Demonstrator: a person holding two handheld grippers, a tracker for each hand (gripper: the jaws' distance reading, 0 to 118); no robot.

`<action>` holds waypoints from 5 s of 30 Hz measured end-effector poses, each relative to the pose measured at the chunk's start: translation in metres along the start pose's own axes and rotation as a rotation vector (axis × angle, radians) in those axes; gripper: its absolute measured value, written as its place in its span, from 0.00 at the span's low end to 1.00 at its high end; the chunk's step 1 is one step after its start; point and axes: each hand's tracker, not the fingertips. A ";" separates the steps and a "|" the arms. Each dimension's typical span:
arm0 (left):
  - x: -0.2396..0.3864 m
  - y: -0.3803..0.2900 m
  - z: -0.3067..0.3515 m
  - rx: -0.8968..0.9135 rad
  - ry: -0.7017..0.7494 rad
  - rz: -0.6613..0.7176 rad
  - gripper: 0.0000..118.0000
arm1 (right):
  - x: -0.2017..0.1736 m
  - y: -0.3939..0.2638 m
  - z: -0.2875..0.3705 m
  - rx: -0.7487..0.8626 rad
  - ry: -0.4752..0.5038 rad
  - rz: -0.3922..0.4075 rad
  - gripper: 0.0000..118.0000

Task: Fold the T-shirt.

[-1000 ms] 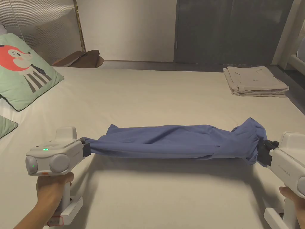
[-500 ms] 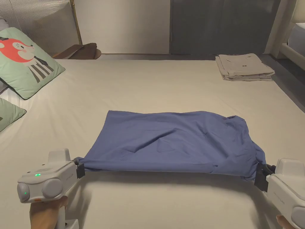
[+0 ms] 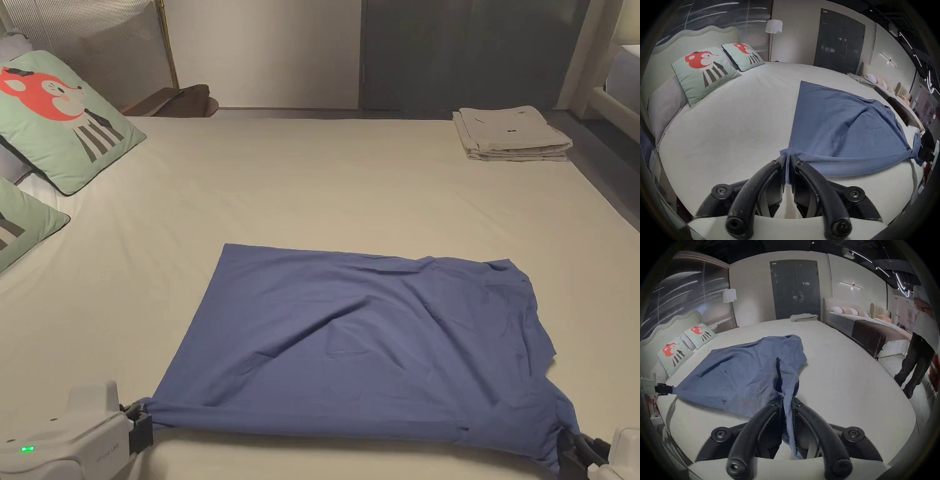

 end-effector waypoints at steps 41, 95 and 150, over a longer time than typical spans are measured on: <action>0.144 0.086 0.121 0.689 -0.118 -0.175 0.93 | -0.095 0.126 0.081 0.535 -0.018 0.119 0.95; 0.023 -0.038 0.011 -0.089 0.017 0.021 0.77 | -0.110 0.105 0.059 0.442 -0.029 0.174 0.00; 0.043 -0.021 0.026 -0.049 -0.065 -0.027 0.05 | -0.012 -0.019 0.016 -0.082 -0.002 0.025 0.07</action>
